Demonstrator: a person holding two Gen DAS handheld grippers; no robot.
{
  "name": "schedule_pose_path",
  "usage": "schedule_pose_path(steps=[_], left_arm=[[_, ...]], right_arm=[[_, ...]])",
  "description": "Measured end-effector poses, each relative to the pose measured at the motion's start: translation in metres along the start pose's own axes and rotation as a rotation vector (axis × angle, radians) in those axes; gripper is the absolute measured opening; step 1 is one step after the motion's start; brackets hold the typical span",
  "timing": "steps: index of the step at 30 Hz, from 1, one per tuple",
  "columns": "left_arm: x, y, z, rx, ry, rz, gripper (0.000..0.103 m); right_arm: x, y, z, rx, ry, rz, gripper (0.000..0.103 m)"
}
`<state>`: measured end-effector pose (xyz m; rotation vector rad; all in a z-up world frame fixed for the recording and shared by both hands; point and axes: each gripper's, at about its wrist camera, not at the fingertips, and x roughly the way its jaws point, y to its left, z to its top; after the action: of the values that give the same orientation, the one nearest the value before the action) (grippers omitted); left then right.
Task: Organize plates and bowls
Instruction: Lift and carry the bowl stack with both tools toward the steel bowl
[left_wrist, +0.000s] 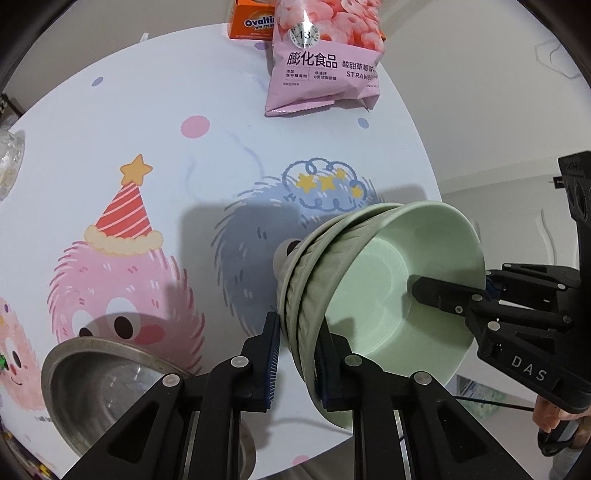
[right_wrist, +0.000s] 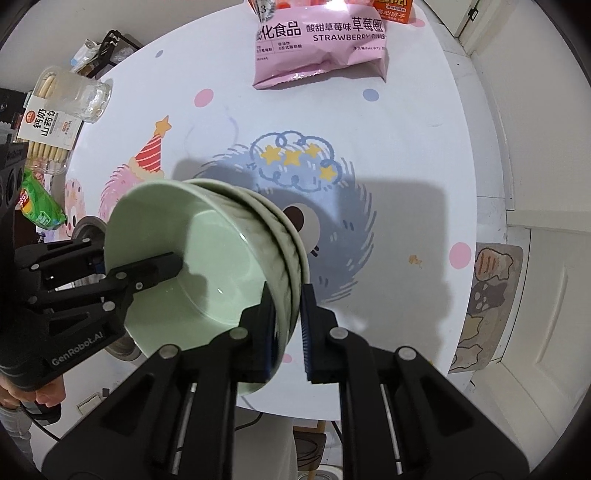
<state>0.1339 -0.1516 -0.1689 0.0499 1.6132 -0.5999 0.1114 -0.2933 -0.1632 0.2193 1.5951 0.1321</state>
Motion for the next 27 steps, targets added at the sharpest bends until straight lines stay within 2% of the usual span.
schedule_pose_path(steps=[9, 22, 23, 25, 26, 27], left_arm=[[-0.004, -0.006, -0.001, 0.000, -0.001, 0.002, 0.014], [-0.003, -0.001, -0.002, -0.032, -0.021, 0.036, 0.014], [-0.004, -0.001, -0.002, -0.030, -0.022, 0.040, 0.015], [-0.003, -0.002, -0.002, -0.026, -0.025, 0.047, 0.018], [-0.003, -0.003, -0.003, -0.025, -0.027, 0.054, 0.022], [-0.002, -0.003, -0.002, -0.025, -0.029, 0.069, 0.038]], right_arm=[[-0.013, 0.000, 0.004, -0.008, -0.013, -0.002, 0.016], [-0.003, 0.001, 0.005, -0.010, 0.010, 0.013, 0.019], [-0.003, -0.001, 0.004, -0.001, 0.005, 0.009, 0.023], [-0.005, -0.006, 0.002, 0.021, -0.004, -0.014, 0.043], [-0.007, -0.011, 0.000, 0.039, -0.021, -0.021, 0.048], [-0.007, -0.015, -0.001, 0.051, -0.026, -0.020, 0.059]])
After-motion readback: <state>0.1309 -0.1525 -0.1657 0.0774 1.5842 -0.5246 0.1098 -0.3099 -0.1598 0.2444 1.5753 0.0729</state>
